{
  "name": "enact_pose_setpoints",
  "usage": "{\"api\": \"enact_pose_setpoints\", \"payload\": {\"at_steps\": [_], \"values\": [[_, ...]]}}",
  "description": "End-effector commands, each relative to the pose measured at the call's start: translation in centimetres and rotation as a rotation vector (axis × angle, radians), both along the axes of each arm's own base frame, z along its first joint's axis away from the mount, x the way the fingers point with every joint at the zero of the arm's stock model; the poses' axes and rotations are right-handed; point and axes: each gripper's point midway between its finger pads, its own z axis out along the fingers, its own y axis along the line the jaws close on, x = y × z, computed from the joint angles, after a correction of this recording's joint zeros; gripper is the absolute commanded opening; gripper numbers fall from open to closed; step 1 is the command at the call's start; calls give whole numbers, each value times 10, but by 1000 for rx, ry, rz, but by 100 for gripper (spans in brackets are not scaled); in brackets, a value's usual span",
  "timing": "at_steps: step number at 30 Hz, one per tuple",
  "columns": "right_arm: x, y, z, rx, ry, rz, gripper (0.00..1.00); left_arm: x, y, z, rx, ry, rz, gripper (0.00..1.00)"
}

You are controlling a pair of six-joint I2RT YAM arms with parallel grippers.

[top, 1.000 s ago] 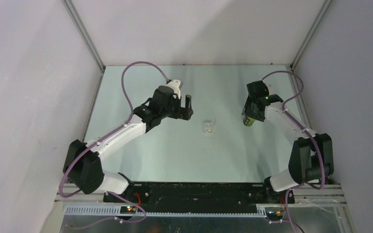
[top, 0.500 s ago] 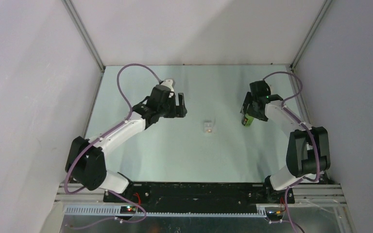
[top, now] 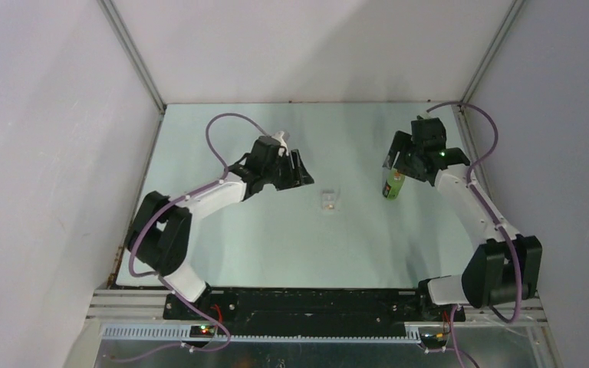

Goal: Sort the pills into containers

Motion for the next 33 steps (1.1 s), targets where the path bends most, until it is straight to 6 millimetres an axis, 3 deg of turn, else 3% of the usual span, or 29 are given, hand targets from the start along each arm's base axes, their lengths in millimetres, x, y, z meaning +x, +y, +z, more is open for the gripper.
{"api": "enact_pose_setpoints", "payload": {"at_steps": [1,5,14,23,33], "values": [[-3,22,46,92,-107,93,71,2,-28,6,-149,33,-48,58],[-13,52,45,159,-80,167,60,3,-46,-14,-173,67,-82,47],[-28,95,14,254,33,229,46,3,-65,-50,-122,97,-85,45],[-43,102,-34,259,152,223,41,2,-71,-76,-139,132,-51,43],[-43,105,-60,255,205,227,40,11,-73,-81,-159,151,5,44]]}}
